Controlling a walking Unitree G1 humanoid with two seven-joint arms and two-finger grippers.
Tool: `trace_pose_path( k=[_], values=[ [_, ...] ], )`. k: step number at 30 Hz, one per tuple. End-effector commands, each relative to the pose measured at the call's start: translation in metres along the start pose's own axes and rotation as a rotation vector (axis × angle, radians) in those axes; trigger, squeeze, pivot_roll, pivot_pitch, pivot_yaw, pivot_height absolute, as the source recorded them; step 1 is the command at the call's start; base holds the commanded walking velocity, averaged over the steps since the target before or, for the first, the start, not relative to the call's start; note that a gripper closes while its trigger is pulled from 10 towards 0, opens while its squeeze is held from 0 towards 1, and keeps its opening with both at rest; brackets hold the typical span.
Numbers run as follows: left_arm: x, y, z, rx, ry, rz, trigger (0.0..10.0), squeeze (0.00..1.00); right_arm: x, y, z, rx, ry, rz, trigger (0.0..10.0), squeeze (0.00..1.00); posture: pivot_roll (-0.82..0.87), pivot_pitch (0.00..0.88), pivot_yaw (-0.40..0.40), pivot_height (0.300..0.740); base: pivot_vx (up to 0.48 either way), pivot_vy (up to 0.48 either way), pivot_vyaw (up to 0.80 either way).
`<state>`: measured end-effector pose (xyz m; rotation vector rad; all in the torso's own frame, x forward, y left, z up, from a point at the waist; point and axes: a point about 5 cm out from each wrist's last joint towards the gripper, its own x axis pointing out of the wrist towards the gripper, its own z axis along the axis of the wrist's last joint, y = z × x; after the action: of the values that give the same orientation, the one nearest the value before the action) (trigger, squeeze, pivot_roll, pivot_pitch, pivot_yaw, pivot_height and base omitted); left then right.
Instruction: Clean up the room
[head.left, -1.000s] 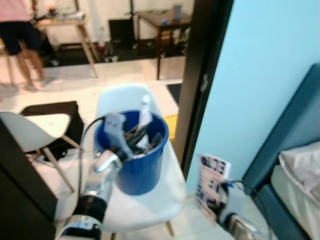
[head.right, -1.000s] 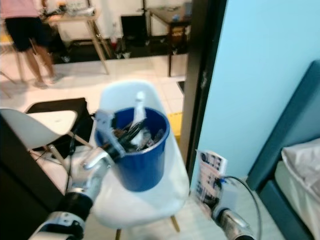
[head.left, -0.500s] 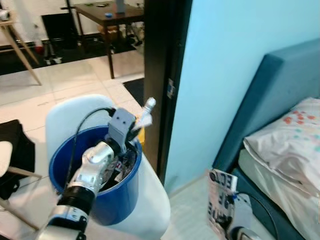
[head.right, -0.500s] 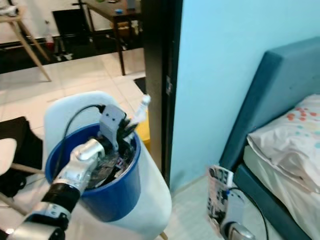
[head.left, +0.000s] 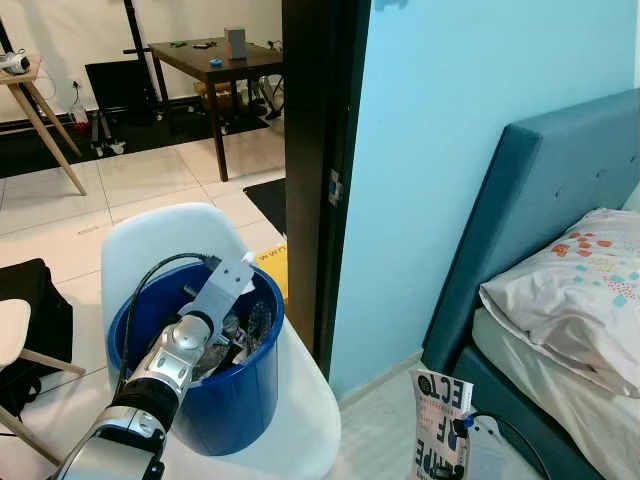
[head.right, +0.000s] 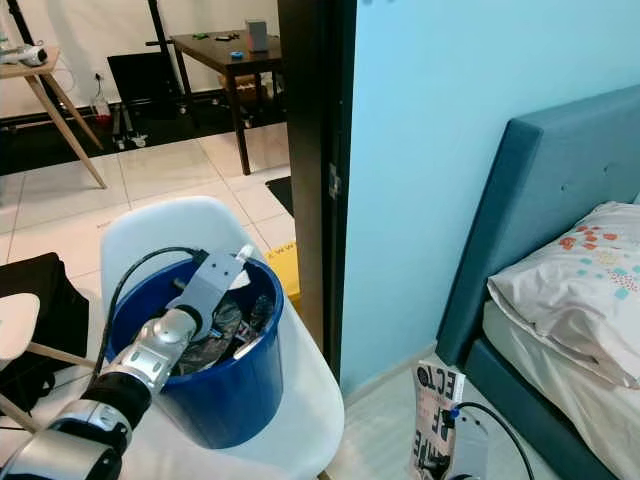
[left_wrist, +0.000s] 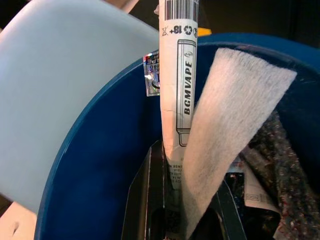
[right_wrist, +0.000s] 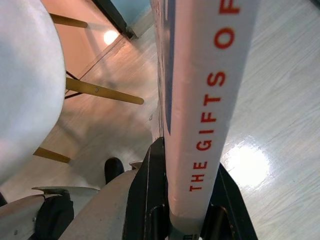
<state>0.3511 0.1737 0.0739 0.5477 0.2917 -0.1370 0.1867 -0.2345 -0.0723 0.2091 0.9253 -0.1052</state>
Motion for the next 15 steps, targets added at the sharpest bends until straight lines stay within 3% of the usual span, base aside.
trace_pose_path(
  k=[1,2,9,15],
  values=[
    [0.002,0.006,0.003,0.013,-0.008,0.026,10.0,0.0,0.001,0.001,0.008,0.004,-0.031,0.012,10.0,0.0,-0.08,0.0,-0.022,0.74,0.0,0.0,0.0],
    [0.002,0.005,0.004,0.013,-0.007,0.034,10.0,1.0,0.001,0.001,0.01,0.003,-0.035,0.014,10.0,0.0,-0.08,0.0,-0.023,0.74,0.0,0.0,0.0],
    [0.004,-0.001,0.01,0.012,-0.032,0.01,10.0,1.0,0.002,0.002,0.017,-0.009,-0.05,0.02,10.0,0.0,-0.08,0.0,-0.028,0.74,0.0,0.0,0.0],
    [0.005,0.006,0.022,0.031,-0.097,0.022,10.0,1.0,0.002,0.005,0.017,-0.012,-0.05,0.031,10.0,0.0,-0.07,0.0,-0.031,0.74,0.0,0.0,0.0]
  ],
)
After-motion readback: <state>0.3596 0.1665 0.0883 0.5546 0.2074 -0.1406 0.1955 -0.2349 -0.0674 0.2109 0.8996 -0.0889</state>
